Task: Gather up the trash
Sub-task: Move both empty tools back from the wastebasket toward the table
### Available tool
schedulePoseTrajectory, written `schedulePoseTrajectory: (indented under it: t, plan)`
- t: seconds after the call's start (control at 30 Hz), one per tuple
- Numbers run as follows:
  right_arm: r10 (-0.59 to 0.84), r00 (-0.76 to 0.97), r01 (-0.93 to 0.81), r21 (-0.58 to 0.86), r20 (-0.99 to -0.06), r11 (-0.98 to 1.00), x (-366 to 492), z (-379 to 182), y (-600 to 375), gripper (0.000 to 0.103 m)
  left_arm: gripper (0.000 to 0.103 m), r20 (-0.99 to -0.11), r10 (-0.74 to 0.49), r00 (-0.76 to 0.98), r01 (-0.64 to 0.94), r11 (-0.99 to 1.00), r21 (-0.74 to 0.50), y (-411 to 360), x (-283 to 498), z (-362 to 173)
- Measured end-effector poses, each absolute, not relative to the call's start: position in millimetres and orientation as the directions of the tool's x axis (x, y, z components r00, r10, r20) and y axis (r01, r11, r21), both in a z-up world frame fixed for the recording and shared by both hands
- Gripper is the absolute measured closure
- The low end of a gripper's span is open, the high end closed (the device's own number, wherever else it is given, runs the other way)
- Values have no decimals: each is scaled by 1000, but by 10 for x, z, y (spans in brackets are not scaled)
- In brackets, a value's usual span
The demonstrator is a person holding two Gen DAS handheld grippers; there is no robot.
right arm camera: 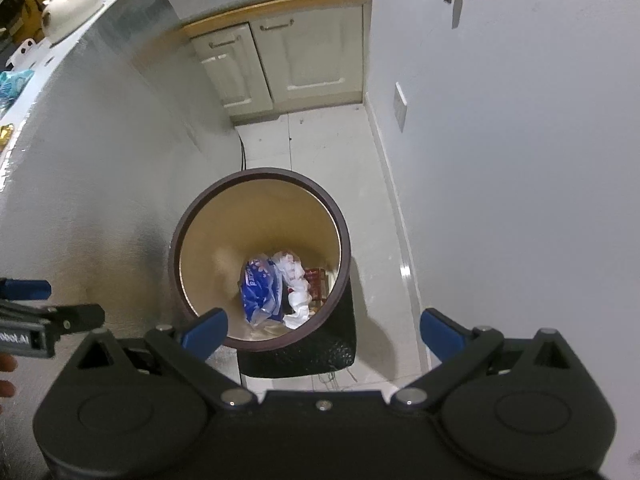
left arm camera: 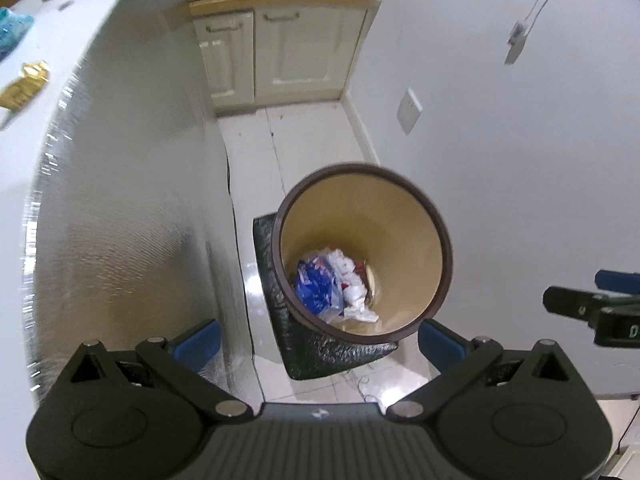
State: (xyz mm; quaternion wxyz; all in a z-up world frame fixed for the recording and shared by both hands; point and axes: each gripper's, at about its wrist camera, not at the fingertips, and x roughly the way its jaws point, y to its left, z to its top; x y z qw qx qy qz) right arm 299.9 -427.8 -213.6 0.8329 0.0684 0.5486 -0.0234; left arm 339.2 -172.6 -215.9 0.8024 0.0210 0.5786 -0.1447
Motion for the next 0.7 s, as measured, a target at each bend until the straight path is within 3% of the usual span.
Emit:
schedulePoseTrajectory:
  t: [0.7]
  plan:
    - [116, 676, -58, 105, -728, 993, 2743, -704, -3589, 0, 0, -737, -217, 640, 177, 975, -133, -776, 2887, -497]
